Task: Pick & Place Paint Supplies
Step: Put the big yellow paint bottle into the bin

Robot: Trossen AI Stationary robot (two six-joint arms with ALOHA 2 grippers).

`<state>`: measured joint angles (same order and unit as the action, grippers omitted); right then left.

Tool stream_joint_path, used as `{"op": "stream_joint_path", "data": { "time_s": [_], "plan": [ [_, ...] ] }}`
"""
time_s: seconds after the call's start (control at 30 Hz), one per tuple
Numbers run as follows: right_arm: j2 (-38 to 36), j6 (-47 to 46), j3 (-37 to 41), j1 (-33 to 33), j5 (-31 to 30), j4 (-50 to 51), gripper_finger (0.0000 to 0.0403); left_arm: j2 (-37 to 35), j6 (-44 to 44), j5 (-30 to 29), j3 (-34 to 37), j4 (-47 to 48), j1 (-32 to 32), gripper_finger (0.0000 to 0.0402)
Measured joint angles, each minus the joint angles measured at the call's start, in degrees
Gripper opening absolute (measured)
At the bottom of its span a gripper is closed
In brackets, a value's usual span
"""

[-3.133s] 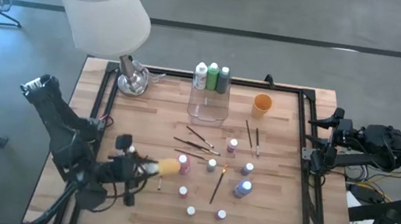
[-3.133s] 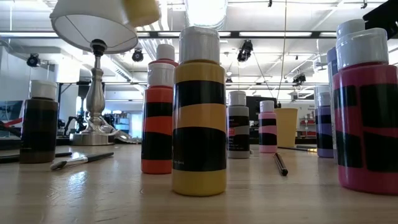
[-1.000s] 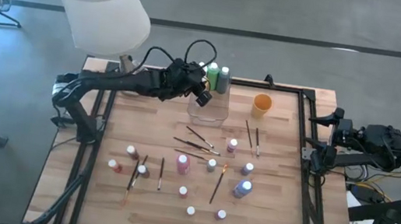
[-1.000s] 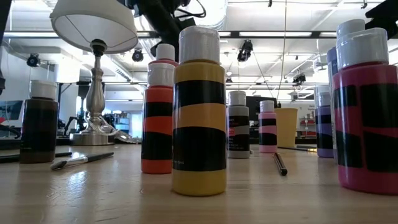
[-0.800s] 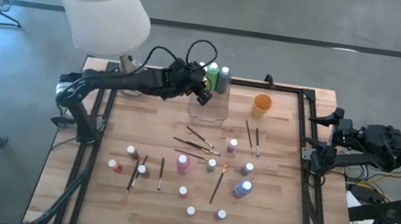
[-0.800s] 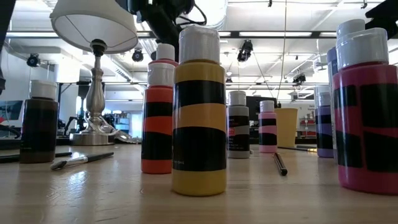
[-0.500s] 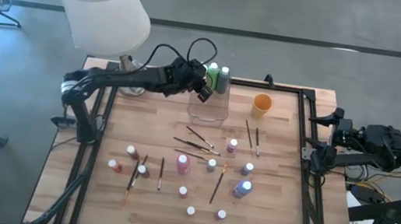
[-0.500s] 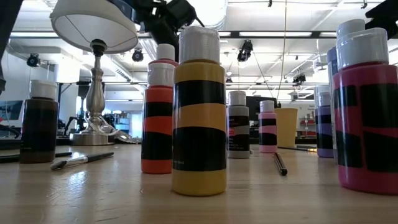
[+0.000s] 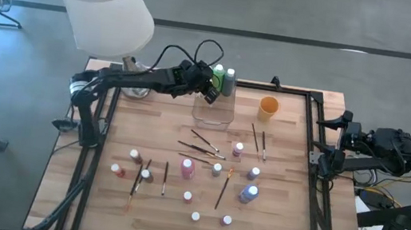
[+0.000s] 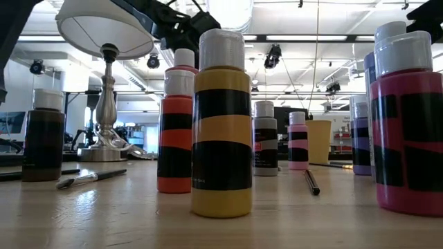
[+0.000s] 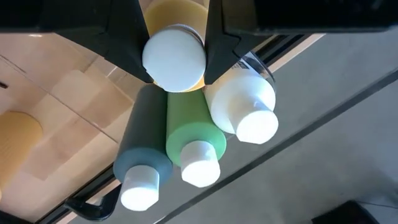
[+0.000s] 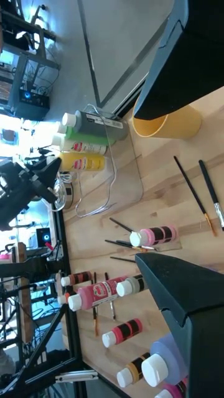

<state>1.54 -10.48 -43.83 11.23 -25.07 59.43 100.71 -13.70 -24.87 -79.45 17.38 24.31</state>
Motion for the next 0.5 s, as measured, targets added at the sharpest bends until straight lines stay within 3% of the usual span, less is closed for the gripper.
{"op": "stream_joint_path", "data": {
  "time_s": [0.5],
  "plan": [
    [0.0,0.0,0.0,0.0,0.0,0.0,0.0364,2.1,-0.2,1.8,0.0,-1.8,2.0,0.0128]
  ]
}}
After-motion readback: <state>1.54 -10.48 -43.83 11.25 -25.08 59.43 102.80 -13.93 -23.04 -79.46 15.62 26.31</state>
